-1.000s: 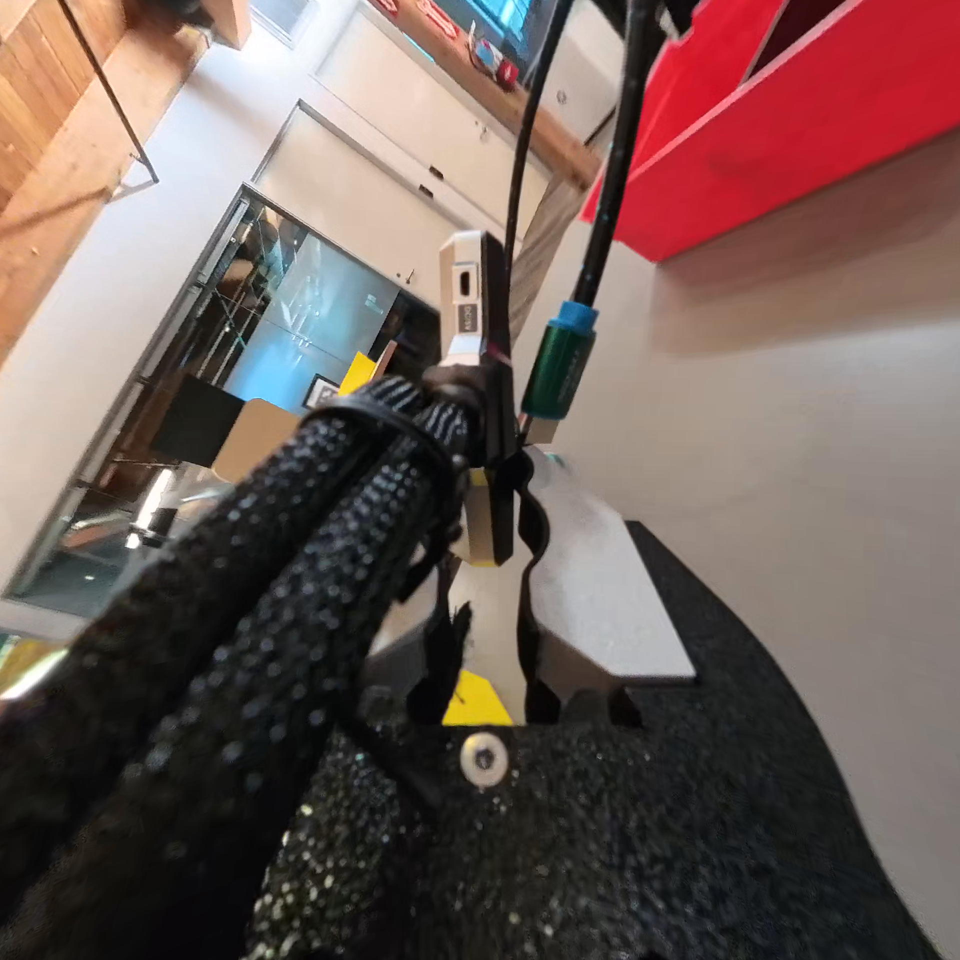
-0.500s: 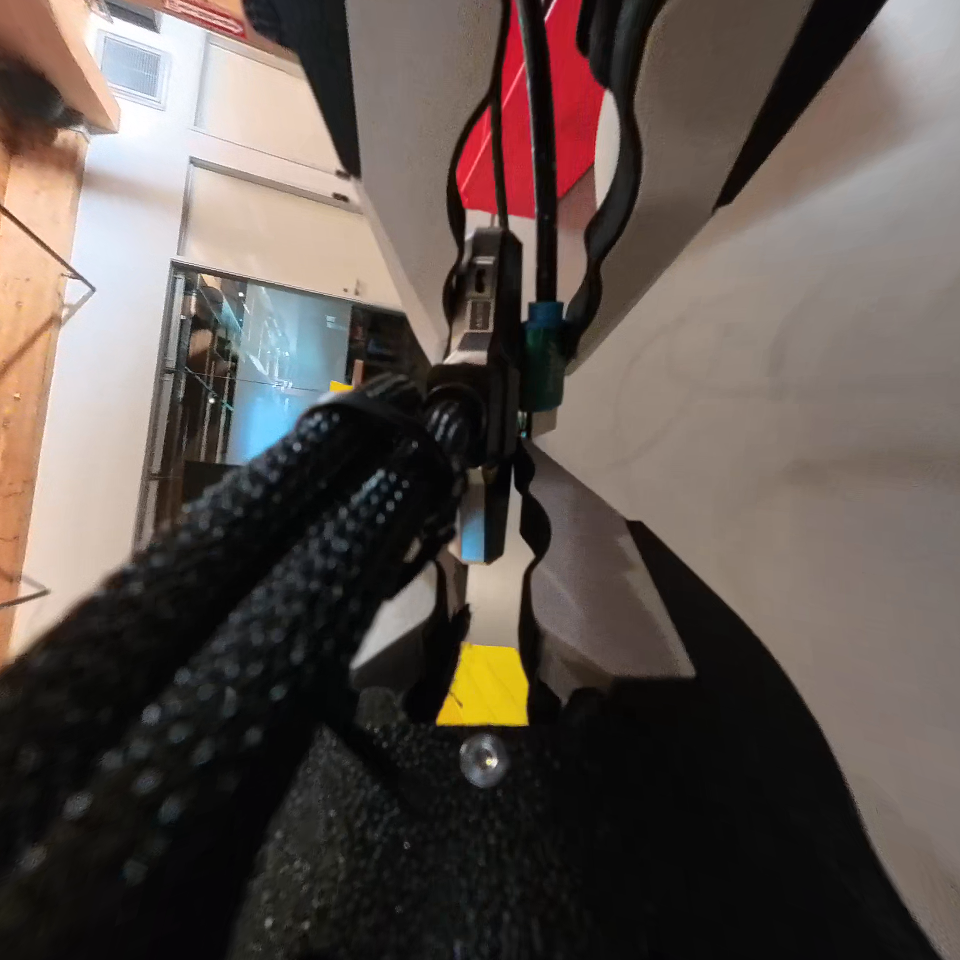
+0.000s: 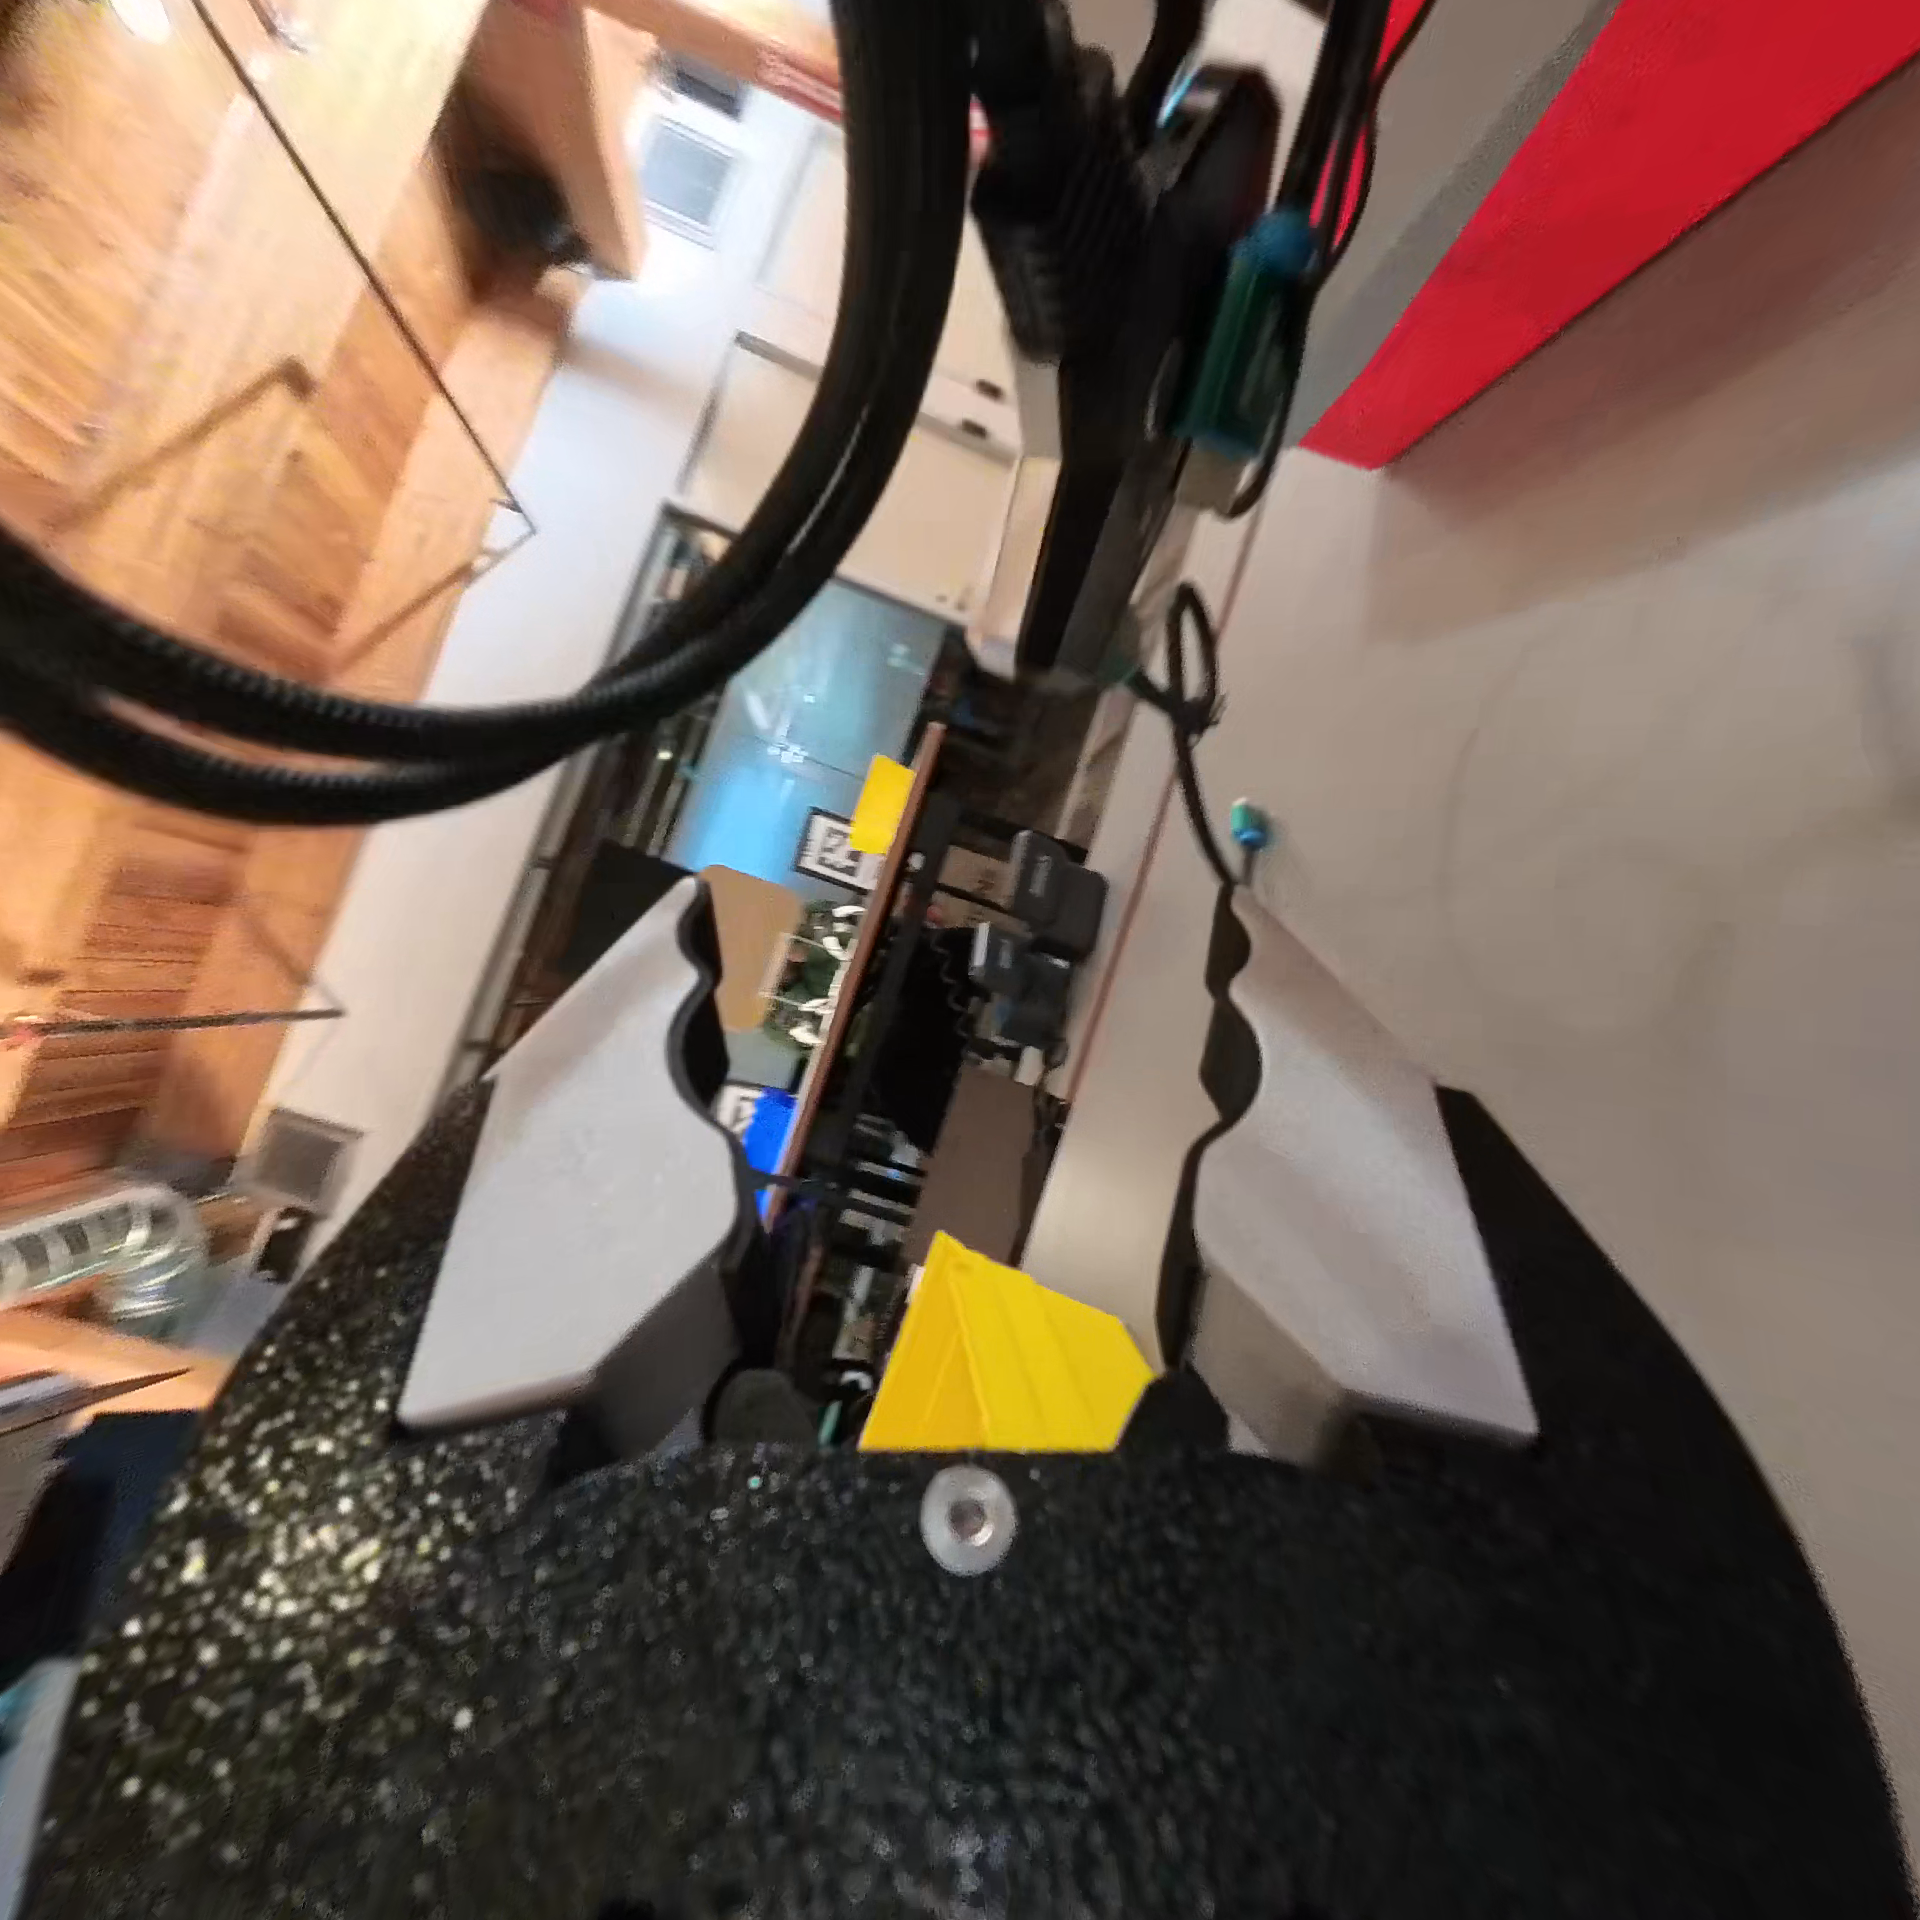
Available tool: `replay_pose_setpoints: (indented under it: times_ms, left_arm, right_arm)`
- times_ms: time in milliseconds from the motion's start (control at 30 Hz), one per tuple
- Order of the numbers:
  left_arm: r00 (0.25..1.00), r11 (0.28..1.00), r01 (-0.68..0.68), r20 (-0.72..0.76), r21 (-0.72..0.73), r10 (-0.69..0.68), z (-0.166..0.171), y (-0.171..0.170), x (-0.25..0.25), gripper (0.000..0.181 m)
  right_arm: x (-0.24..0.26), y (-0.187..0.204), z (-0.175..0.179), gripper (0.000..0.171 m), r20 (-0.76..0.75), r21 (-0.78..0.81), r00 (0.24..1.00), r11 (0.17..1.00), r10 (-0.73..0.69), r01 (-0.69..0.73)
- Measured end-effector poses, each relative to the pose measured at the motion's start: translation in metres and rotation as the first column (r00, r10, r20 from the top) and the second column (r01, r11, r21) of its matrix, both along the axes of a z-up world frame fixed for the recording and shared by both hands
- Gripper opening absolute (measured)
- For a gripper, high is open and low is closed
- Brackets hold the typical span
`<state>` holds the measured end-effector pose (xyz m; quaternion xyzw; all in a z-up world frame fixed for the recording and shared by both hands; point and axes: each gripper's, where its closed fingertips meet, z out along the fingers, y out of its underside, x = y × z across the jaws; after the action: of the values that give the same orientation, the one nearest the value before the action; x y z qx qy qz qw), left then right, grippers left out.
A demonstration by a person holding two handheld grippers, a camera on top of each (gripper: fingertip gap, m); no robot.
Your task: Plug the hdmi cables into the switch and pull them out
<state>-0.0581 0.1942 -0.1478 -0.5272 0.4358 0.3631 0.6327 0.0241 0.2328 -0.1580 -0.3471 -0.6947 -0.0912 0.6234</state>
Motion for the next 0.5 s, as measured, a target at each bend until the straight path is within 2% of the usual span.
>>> replay_pose_setpoints:
  times_ms: [100,167,367,500]
  left_arm:
    - [0.999,0.996,-0.039,-0.026,0.08,0.041,0.008,0.001,-0.011,0.085]
    - [1.0,0.999,-0.025,0.007,0.042,0.025,0.005,0.003,-0.013,0.082]
    - [0.989,0.984,0.148,0.041,-0.094,-0.145,-0.028,0.003,0.019,0.071]
    - [0.944,0.947,0.276,0.231,-0.168,-0.234,-0.042,0.003,0.039,0.07]
  right_arm:
    - [0.01,0.012,0.008,0.037,-0.033,0.036,0.999,0.999,-0.036,0.038]
    - [0.017,0.019,0.015,0.037,-0.057,0.079,0.996,0.995,-0.061,0.066]
    - [0.045,0.04,0.044,0.036,-0.16,0.223,0.972,0.953,-0.17,0.203]
    - [0.076,0.055,0.069,0.035,-0.285,0.211,0.924,0.924,-0.255,0.319]
